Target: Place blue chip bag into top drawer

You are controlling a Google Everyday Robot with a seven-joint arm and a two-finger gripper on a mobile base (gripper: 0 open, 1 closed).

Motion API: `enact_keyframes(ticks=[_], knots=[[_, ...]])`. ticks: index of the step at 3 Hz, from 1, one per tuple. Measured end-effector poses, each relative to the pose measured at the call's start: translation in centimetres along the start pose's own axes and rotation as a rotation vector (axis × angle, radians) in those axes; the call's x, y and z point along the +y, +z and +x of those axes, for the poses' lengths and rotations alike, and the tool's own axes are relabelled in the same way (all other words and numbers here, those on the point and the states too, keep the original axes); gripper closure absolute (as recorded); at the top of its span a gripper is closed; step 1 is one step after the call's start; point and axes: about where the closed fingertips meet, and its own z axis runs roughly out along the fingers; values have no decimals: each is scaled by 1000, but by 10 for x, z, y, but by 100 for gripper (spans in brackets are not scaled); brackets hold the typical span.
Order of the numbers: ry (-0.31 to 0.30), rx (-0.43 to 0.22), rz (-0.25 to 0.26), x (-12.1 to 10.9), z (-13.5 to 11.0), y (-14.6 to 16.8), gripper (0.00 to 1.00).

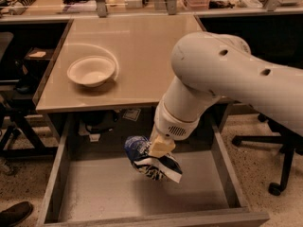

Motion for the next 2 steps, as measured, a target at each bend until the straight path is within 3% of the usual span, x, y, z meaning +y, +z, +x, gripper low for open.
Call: enact_keyframes(ticks=[2], knots=[[25,-32,-29,-4,-1,53,100]])
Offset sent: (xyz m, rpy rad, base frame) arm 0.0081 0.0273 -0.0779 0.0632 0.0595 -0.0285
